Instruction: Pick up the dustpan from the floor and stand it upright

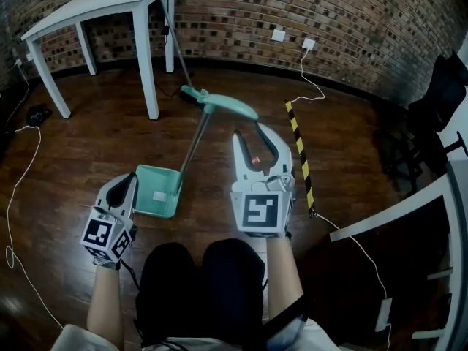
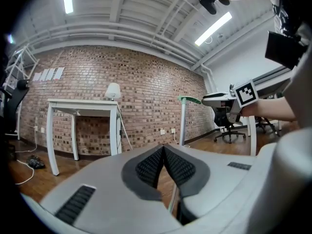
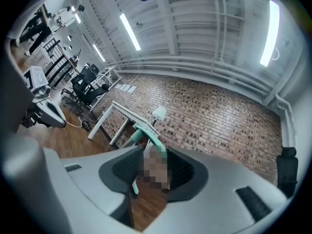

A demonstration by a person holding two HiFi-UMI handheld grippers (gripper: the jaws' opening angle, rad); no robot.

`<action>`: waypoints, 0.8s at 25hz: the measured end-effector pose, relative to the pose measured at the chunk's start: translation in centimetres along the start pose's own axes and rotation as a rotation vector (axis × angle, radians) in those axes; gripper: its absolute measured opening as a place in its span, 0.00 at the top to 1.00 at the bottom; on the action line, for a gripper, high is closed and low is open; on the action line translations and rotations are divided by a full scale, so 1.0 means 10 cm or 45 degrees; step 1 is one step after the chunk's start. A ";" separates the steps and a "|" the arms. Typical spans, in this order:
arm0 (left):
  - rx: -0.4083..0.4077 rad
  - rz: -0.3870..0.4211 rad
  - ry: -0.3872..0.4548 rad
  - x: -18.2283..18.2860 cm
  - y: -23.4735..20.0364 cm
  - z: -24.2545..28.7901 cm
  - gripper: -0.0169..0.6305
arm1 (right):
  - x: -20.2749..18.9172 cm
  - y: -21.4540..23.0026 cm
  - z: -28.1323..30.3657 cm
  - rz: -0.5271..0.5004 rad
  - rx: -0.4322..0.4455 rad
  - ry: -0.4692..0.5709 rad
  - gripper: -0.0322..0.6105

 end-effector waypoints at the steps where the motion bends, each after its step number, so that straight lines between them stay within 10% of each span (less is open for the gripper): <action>1: -0.001 -0.001 -0.001 0.00 0.00 0.00 0.98 | -0.01 0.00 0.00 0.008 0.001 -0.010 0.71; 11: -0.023 -0.009 -0.001 -0.05 0.04 0.06 0.98 | -0.15 0.06 -0.08 0.072 -0.018 -0.042 0.71; 20: -0.017 -0.018 -0.014 -0.10 0.10 0.06 0.98 | -0.36 -0.10 -0.15 0.312 -0.013 -0.051 0.92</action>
Point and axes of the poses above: the fingertips, and each gripper's own axes: z forward along the fingers, y to its right, x out of its top, the point moved 8 cm from there along -z, backward along the fingers, and after that the axes turned 15 degrees about -z, right-handed, at the moved point
